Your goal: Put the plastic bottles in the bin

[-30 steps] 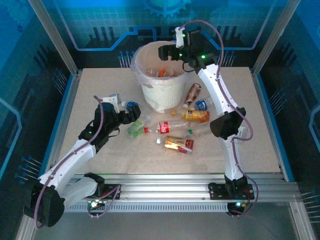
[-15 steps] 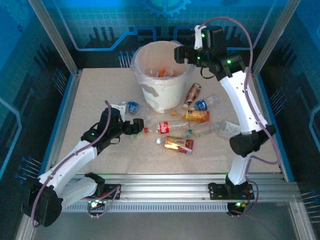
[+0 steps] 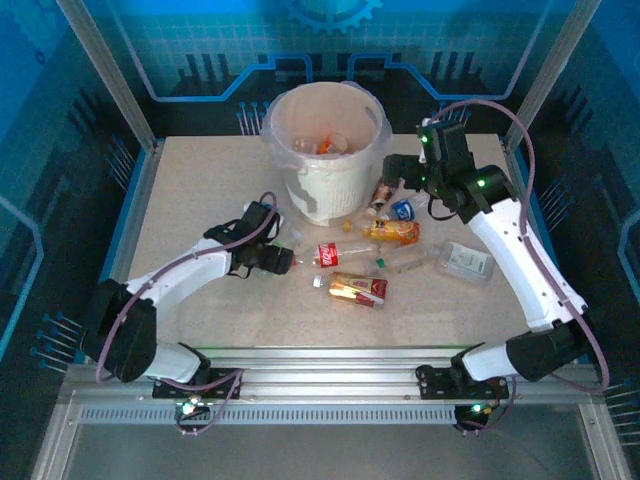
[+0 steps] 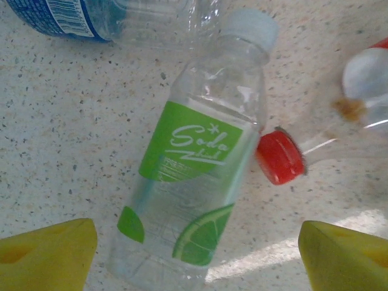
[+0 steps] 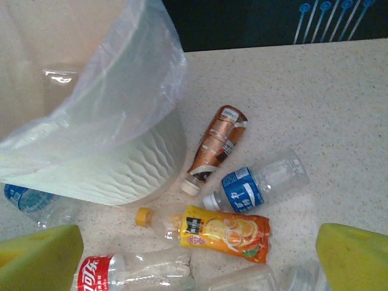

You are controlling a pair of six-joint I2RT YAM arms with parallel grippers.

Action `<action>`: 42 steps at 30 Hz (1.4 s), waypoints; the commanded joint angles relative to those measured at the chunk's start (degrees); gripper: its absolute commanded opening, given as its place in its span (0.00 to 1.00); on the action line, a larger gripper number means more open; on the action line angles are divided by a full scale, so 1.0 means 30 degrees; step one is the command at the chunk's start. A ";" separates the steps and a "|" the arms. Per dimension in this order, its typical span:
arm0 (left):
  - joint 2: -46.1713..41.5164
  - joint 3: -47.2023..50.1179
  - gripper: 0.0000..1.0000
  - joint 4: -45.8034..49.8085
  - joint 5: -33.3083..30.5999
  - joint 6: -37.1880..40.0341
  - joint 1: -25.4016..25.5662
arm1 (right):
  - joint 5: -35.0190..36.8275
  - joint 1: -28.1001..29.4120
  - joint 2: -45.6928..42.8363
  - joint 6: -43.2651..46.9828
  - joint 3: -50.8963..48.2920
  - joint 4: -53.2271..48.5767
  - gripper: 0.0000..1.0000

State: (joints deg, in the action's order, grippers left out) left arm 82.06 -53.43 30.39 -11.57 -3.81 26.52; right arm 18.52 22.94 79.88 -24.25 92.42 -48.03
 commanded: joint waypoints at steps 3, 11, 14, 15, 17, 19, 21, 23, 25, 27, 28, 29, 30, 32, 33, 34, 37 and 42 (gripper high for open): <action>0.1956 -0.1794 0.85 0.1309 -0.1298 0.1845 -0.0042 | 0.1383 0.0175 -0.1276 -0.1141 -0.1532 -0.0190 1.00; 0.3738 -0.2448 0.85 0.1149 -0.0910 0.2190 -0.0435 | 0.2576 0.0081 -0.2467 -0.1641 -0.2808 -0.0854 1.00; 0.3989 -0.2493 0.83 0.1055 -0.0874 0.2209 -0.0600 | 0.2701 0.0001 -0.2897 -0.1815 -0.3219 -0.0694 1.00; 0.4079 -0.2493 0.80 0.0952 -0.0760 0.2208 -0.0679 | 0.2694 -0.0036 -0.2974 -0.1936 -0.3367 -0.0647 0.99; 0.4217 -0.2493 0.80 0.0914 -0.0655 0.2142 -0.0835 | 0.2702 -0.0088 -0.3114 -0.2123 -0.3524 -0.0601 1.00; 0.4356 -0.2413 0.80 0.0828 -0.0573 0.2148 -0.0952 | 0.2713 -0.0117 -0.3152 -0.2209 -0.3623 -0.0599 1.00; 0.4488 -0.2354 0.80 0.0753 -0.0313 0.2150 -0.1052 | 0.2731 -0.0157 -0.3160 -0.2237 -0.3693 -0.0582 1.00; 0.4630 -0.2238 0.80 0.0631 -0.0175 0.2158 -0.1078 | 0.2744 -0.0165 -0.3166 -0.2287 -0.3752 -0.0597 1.00; 0.4776 -0.2173 0.80 0.0594 0.0008 0.2180 -0.1168 | 0.2761 -0.0186 -0.3165 -0.2382 -0.3838 -0.0573 1.00; 0.4923 -0.2163 0.80 0.0621 0.0257 0.2165 -0.1198 | 0.2761 -0.0175 -0.3148 -0.2405 -0.3892 -0.0590 1.00; 0.4974 -0.2170 0.80 0.0690 0.0399 0.2172 -0.1189 | 0.2761 -0.0176 -0.3145 -0.2432 -0.3912 -0.0573 1.00; 0.5018 -0.2156 0.80 0.0787 0.0498 0.2165 -0.1174 | 0.2761 -0.0176 -0.3130 -0.2436 -0.3936 -0.0572 1.00; 0.5042 -0.2125 0.80 0.0868 0.0569 0.2150 -0.1181 | 0.2783 -0.0176 -0.3129 -0.2434 -0.3957 -0.0572 1.00; 0.4990 -0.2055 0.80 0.0943 0.0633 0.2142 -0.1173 | 0.2829 -0.0203 -0.3130 -0.2489 -0.4026 -0.0572 1.00; 0.4961 -0.2004 0.80 0.0971 0.0664 0.2149 -0.1173 | 0.2834 -0.0205 -0.3139 -0.2521 -0.4058 -0.0572 1.00; 0.4961 -0.1973 0.80 0.1013 0.0679 0.2136 -0.1193 | 0.2868 -0.0205 -0.3144 -0.2544 -0.4103 -0.0572 1.00; 0.5005 -0.1864 0.77 0.1060 0.0621 0.2168 -0.1174 | 0.2899 -0.0234 -0.3162 -0.2636 -0.4220 -0.0552 1.00; 0.5136 -0.1739 0.72 0.1192 0.0538 0.2159 -0.1178 | 0.2922 -0.0263 -0.3188 -0.2727 -0.4361 -0.0542 1.00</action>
State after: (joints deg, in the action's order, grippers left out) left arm 96.44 -59.16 32.36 -10.72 2.07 23.35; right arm 25.69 22.83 71.22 -31.35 80.05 -49.69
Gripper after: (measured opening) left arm 0.716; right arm 0.995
